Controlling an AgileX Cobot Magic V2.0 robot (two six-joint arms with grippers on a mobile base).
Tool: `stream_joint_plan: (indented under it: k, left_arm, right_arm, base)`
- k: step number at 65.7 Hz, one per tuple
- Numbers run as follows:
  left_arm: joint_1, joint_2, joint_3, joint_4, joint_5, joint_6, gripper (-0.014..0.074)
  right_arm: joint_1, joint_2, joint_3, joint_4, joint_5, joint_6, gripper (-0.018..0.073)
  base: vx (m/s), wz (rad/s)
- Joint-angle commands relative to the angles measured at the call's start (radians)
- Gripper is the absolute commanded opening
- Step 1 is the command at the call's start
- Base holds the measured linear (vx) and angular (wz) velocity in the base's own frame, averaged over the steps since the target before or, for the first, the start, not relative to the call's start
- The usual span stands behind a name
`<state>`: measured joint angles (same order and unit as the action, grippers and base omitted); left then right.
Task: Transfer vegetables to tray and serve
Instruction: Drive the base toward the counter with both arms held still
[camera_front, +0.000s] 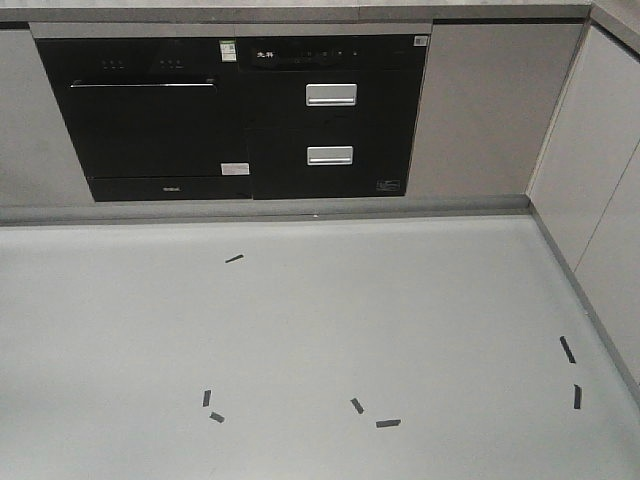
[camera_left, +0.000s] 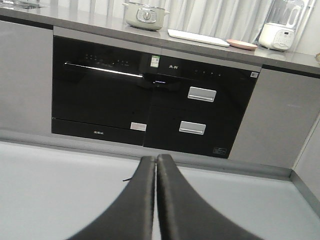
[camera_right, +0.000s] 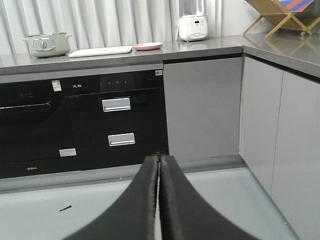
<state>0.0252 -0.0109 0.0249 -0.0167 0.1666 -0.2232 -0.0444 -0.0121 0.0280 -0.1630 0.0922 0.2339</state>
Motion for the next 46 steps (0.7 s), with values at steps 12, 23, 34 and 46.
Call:
stream_joint_plan:
  k: [12, 23, 34, 46]
  left_arm:
    - [0.004, -0.002, 0.027, 0.000, -0.072, -0.007, -0.0006]
    - [0.004, -0.002, 0.027, 0.000, -0.072, -0.007, -0.0006]
    - [0.004, -0.002, 0.027, 0.000, -0.072, -0.007, -0.0006]
    - [0.004, -0.002, 0.027, 0.000, -0.072, -0.007, -0.0006]
  right_arm:
    - [-0.005, -0.007, 0.016, -0.013, -0.078, -0.003, -0.0002]
    - [-0.005, -0.007, 0.016, -0.013, -0.078, -0.003, -0.0002]
    - [-0.005, -0.007, 0.016, -0.013, -0.078, -0.003, -0.0002]
    - [-0.005, -0.007, 0.016, -0.013, -0.078, -0.003, -0.0002]
  base:
    - [0.00, 0.00]
    - [0.00, 0.00]
    - [0.00, 0.00]
    - [0.00, 0.00]
